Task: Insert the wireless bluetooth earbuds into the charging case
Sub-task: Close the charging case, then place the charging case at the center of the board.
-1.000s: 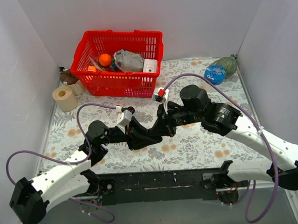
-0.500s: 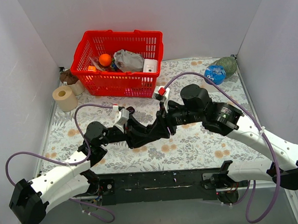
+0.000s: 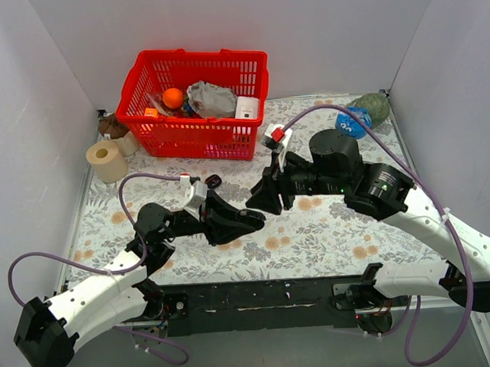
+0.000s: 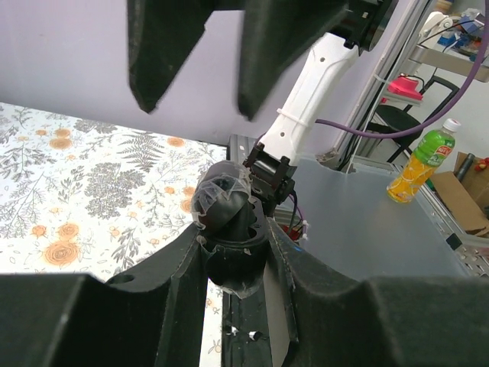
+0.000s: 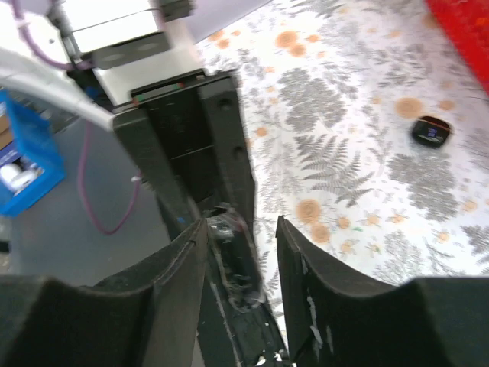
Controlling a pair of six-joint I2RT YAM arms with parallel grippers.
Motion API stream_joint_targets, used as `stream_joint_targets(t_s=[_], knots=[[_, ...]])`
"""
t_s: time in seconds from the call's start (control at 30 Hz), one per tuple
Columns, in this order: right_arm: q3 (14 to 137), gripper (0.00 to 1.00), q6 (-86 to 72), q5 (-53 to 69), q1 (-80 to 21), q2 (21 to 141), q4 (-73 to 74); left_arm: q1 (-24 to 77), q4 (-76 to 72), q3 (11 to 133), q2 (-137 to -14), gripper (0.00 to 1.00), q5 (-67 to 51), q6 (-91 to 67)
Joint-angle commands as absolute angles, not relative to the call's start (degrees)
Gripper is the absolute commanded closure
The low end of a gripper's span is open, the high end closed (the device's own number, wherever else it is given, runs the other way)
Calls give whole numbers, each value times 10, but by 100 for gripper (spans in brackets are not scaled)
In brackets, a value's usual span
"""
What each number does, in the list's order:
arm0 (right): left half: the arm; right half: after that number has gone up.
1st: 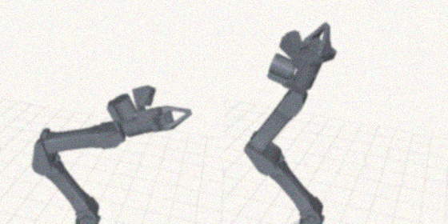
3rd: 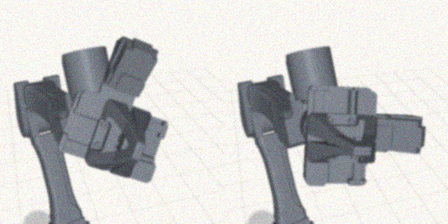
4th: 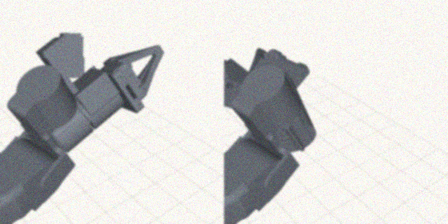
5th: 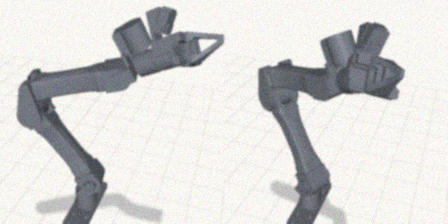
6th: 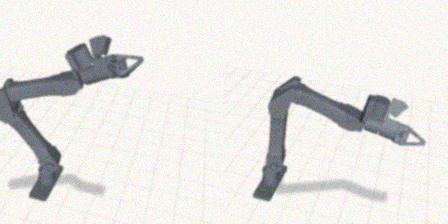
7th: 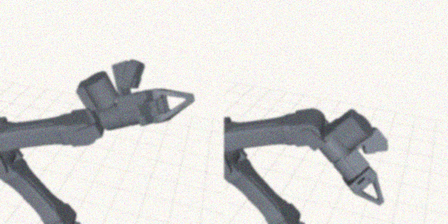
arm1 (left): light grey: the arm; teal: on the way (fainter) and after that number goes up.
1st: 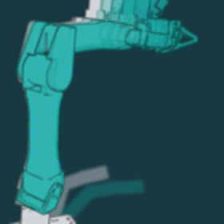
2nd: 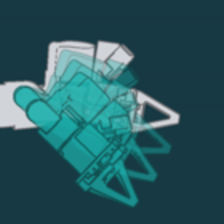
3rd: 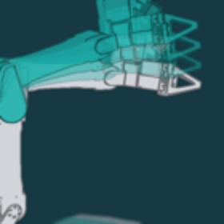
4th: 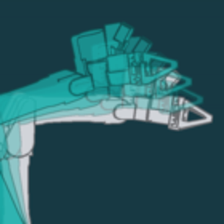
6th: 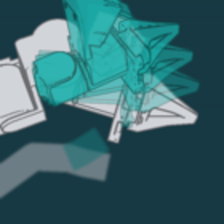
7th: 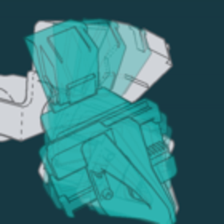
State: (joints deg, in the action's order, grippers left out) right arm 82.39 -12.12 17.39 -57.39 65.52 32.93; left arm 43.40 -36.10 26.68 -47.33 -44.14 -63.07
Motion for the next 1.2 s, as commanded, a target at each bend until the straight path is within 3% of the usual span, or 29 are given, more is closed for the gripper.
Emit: stream_joint_targets(t_s=[0.0, 0.23, 0.43, 0.9, 1.0, 1.03, 1.1, 1.17], knots=[[819, 54, -120, 49, -573, 614, 314, 436, -371, 261, -452, 100, -441, -629], [788, 85, -127, 49, -571, 631, 341, 436, -368, 261, -447, 100, -434, -628], [777, 96, -119, 107, -572, 637, 332, 436, -369, 261, -448, 100, -427, -627], [755, 99, -104, 183, -579, 629, 316, 436, -370, 264, -458, 100, -396, -627], [742, 99, -131, 94, -578, 613, 323, 436, -359, 266, -461, 100, -380, -628], [733, 99, -147, -16, -577, 602, 323, 436, -349, 272, -465, 100, -368, -628], [700, 99, -173, -121, -576, 554, 298, 436, -304, 278, -475, 100, -321, -636], [619, 92, -204, -213, -575, 514, 264, 436, -265, 286, -512, 100, -284, -660]])
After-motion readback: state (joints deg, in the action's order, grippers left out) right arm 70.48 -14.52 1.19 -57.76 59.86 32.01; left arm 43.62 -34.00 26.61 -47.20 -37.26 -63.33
